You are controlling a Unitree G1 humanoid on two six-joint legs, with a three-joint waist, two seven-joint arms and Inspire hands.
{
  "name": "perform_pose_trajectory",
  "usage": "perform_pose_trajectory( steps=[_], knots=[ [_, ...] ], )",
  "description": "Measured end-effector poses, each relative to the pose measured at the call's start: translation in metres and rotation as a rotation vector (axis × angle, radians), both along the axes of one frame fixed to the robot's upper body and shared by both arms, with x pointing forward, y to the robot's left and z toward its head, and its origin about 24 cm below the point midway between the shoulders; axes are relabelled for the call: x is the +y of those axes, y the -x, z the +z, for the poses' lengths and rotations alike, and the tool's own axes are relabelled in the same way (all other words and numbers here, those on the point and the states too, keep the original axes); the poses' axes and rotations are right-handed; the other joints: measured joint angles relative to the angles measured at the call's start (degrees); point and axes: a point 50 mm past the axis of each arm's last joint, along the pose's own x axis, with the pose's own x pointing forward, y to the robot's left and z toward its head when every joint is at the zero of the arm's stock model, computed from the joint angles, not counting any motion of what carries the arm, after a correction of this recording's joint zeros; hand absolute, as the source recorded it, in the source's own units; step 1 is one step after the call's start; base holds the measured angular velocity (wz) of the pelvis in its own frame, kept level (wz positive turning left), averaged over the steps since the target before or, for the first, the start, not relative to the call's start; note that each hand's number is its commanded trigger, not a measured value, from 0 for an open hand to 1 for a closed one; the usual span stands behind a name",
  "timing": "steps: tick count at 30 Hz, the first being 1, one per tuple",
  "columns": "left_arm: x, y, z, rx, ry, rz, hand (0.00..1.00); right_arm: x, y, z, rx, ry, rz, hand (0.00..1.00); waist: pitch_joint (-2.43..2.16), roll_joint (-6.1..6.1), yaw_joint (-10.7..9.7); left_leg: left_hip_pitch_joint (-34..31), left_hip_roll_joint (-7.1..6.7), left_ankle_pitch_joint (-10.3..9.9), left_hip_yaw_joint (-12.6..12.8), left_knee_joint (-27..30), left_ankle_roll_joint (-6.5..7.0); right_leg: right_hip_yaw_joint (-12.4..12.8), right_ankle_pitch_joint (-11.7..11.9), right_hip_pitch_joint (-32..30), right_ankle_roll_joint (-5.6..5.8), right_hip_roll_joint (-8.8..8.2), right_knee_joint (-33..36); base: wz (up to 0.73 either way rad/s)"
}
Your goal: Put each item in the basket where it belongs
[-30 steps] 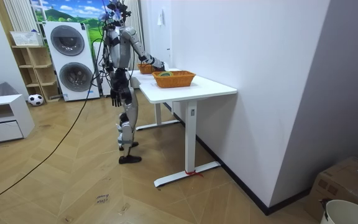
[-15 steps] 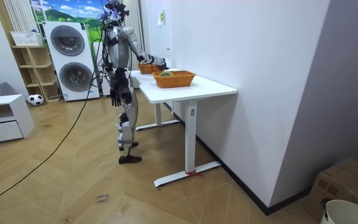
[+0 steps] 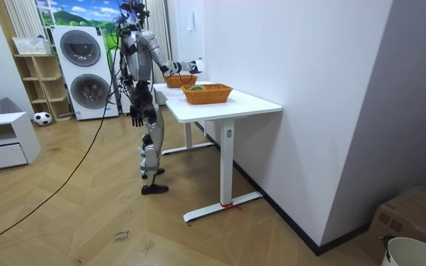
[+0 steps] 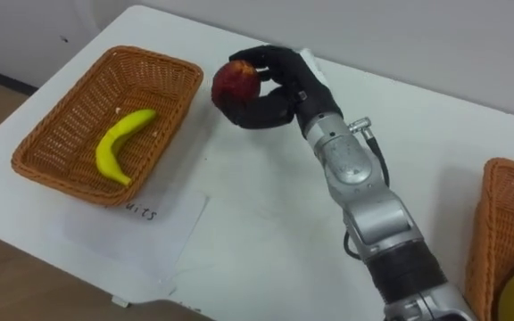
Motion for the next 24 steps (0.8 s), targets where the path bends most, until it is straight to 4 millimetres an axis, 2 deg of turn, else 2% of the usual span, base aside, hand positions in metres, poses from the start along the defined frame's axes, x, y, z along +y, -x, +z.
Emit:
perform_pose_trajectory(
  steps=[10, 16, 21, 24],
  knots=[
    [0.000, 0.006, 0.000, 0.014, 0.011, -0.004, 0.00, 0.004, 0.001, 0.005, -0.033, 0.031, 0.013, 1.00, 0.01, -0.11, 1.14, 0.72, -0.02, -0.02, -0.10, 0.12, 0.01, -0.13, -0.04, 0.71, -0.04, -0.02, -0.04, 0.00],
    [-0.001, 0.013, -0.001, 0.034, 0.026, 0.007, 0.00, 0.013, 0.003, 0.002, -0.036, 0.061, 0.039, 1.00, 0.11, -0.41, 2.85, 0.64, -0.08, -0.03, -0.50, 0.14, 0.00, -0.40, -0.19, 0.80, -0.04, -0.03, -0.05, 0.03],
    [-0.001, 0.012, 0.000, 0.027, 0.028, 0.005, 0.00, 0.020, 0.005, 0.000, -0.022, 0.070, 0.075, 1.00, 0.21, -0.68, 3.98, -0.24, -0.24, -0.10, -1.33, 0.71, -0.06, -1.71, -0.30, 0.79, 0.06, -0.12, -0.05, 0.11],
    [-0.001, 0.012, 0.000, 0.035, 0.029, 0.007, 0.00, 0.021, 0.004, 0.000, -0.007, 0.072, 0.087, 1.00, 0.31, -0.86, 5.40, -0.40, -0.33, -0.19, -1.65, 0.98, -0.05, -2.02, -0.33, 0.91, 0.09, -0.15, -0.05, 0.07]
  ],
)
